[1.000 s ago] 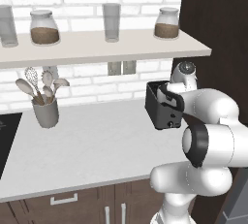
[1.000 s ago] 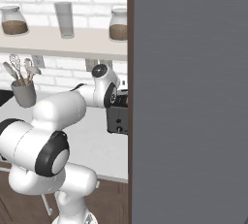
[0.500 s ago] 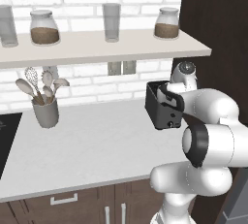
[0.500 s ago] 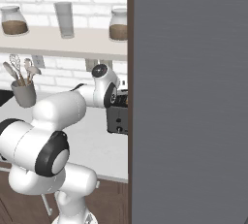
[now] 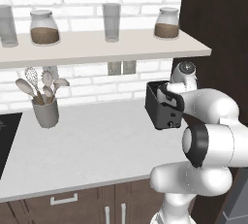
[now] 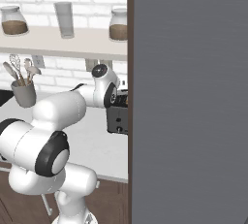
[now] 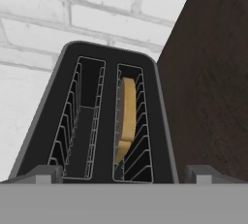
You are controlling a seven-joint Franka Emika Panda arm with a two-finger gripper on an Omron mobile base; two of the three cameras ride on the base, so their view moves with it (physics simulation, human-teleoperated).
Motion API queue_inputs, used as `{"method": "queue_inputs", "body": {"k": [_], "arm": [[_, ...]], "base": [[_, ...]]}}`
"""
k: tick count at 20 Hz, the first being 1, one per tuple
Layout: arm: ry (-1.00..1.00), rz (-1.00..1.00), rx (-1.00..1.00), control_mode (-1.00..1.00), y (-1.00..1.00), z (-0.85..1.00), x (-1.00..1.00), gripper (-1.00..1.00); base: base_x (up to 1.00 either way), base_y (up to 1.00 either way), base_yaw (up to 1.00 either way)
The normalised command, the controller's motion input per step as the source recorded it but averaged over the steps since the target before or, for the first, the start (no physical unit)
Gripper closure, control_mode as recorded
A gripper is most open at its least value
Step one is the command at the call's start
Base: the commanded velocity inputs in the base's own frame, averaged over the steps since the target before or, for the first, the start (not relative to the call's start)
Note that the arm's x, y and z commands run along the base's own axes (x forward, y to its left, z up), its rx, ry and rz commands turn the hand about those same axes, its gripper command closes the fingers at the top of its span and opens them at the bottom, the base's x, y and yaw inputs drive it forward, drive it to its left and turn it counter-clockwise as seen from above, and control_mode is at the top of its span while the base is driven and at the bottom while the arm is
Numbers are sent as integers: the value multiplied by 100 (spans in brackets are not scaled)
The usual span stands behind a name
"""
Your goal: Start the toaster. Once the lever pops up, take the bread to the plate on the dining counter.
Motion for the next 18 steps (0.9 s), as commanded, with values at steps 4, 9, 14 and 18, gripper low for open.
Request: {"method": "queue_inputs", "body": {"k": [4,9,14,18], "arm": [[0,0,0,-100,0,0,0,-100],[0,0,0,-100,0,0,0,-100],[0,0,0,-100,0,0,0,-100],[0,0,0,-100,0,0,0,-100]], "base": [[0,0,0],[0,0,0],[0,0,0],[0,0,0]]}}
